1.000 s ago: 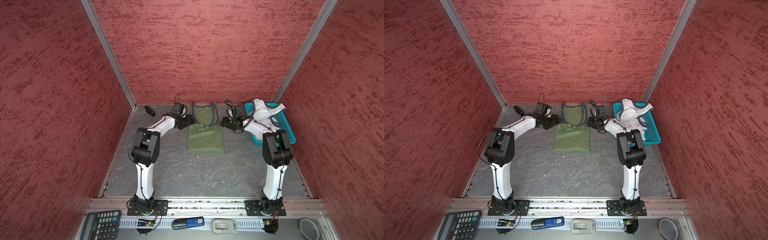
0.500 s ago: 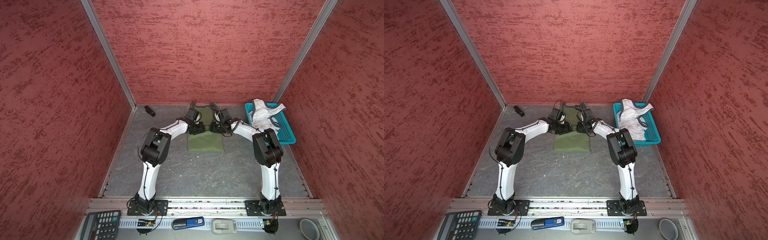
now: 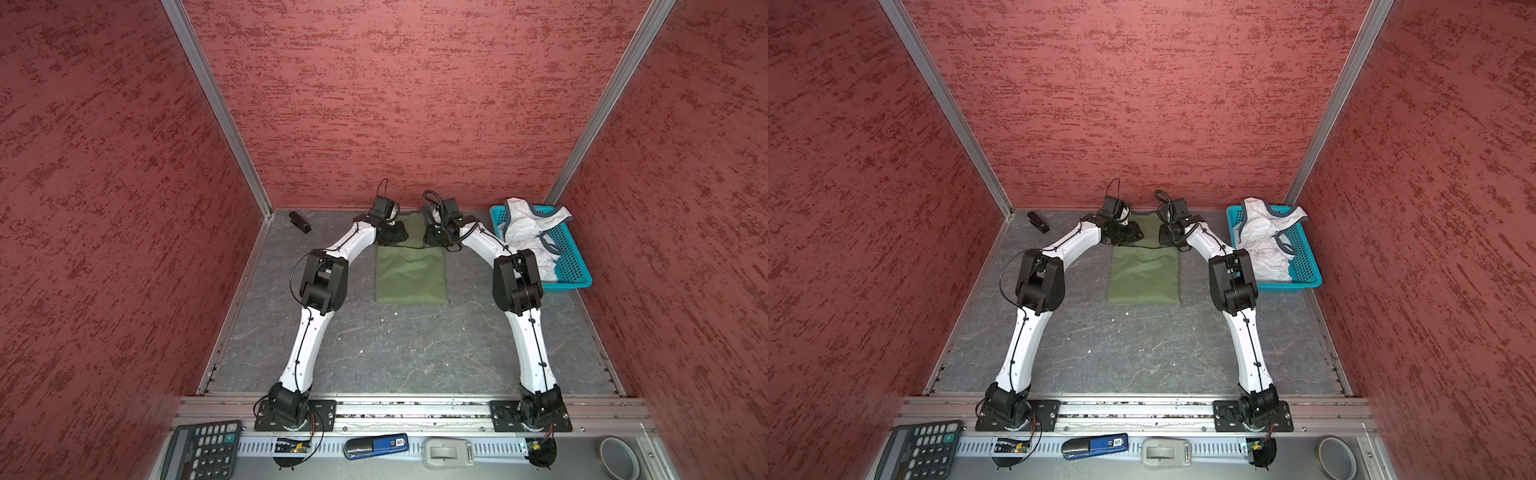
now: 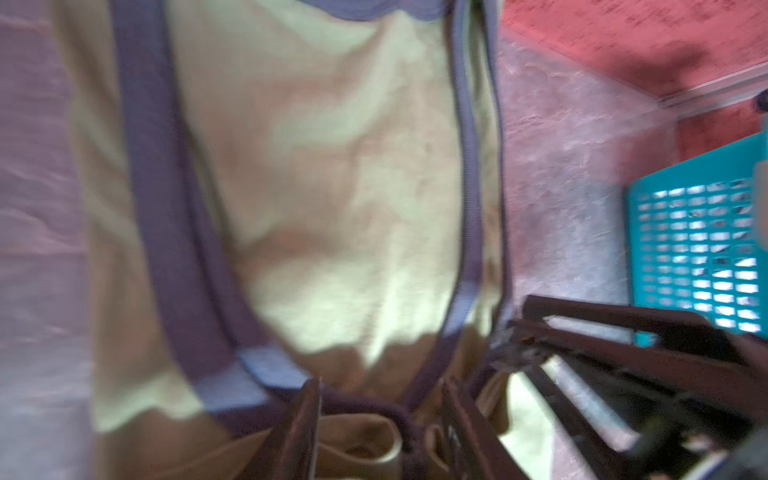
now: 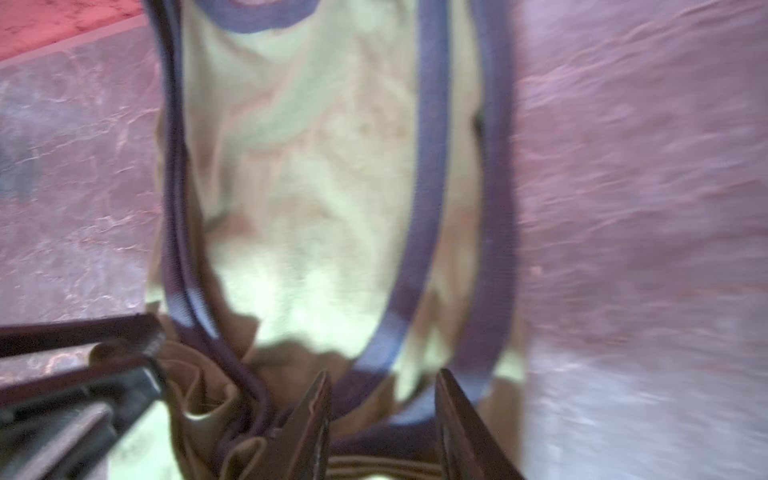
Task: Fold and stack the tank tops
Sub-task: 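Release the hem and pull both grippers back toward the robot, then grasp the nearest folded edge with both grippers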
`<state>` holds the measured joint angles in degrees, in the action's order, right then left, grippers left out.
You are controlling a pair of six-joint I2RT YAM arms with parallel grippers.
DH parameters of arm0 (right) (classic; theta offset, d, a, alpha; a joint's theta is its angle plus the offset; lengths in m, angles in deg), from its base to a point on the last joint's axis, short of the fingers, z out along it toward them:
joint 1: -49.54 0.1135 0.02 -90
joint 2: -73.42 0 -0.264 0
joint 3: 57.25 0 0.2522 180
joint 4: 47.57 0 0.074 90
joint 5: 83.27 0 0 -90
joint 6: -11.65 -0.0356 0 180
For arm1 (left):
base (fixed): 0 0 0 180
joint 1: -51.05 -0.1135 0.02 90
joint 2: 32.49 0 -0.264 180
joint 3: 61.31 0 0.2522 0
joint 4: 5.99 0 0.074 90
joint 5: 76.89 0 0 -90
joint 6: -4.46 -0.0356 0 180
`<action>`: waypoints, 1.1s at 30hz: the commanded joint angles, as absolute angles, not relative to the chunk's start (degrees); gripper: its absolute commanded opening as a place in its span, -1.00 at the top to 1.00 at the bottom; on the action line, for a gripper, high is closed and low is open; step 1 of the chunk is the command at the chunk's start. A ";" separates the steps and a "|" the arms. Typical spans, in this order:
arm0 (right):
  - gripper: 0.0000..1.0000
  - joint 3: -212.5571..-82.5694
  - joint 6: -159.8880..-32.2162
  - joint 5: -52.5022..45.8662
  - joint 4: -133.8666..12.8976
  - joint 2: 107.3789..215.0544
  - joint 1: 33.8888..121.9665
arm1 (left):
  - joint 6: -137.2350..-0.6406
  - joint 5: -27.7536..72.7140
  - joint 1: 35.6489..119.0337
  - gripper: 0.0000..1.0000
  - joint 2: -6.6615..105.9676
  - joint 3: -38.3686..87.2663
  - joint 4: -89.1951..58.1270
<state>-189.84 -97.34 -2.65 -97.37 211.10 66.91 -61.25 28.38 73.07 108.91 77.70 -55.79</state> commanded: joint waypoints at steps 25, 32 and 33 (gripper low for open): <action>-0.05 -109.23 -119.07 -21.20 -64.17 156.20 67.01 | -45.88 38.44 73.02 -0.48 54.50 -7.19 -21.62; 0.06 -105.82 -122.28 -20.17 -54.27 162.25 66.92 | -44.46 38.28 73.52 -0.28 61.82 -6.52 -17.30; 0.06 -105.73 -122.38 -20.12 -53.16 163.27 66.95 | -44.48 38.12 73.62 -0.25 62.34 -6.49 -17.07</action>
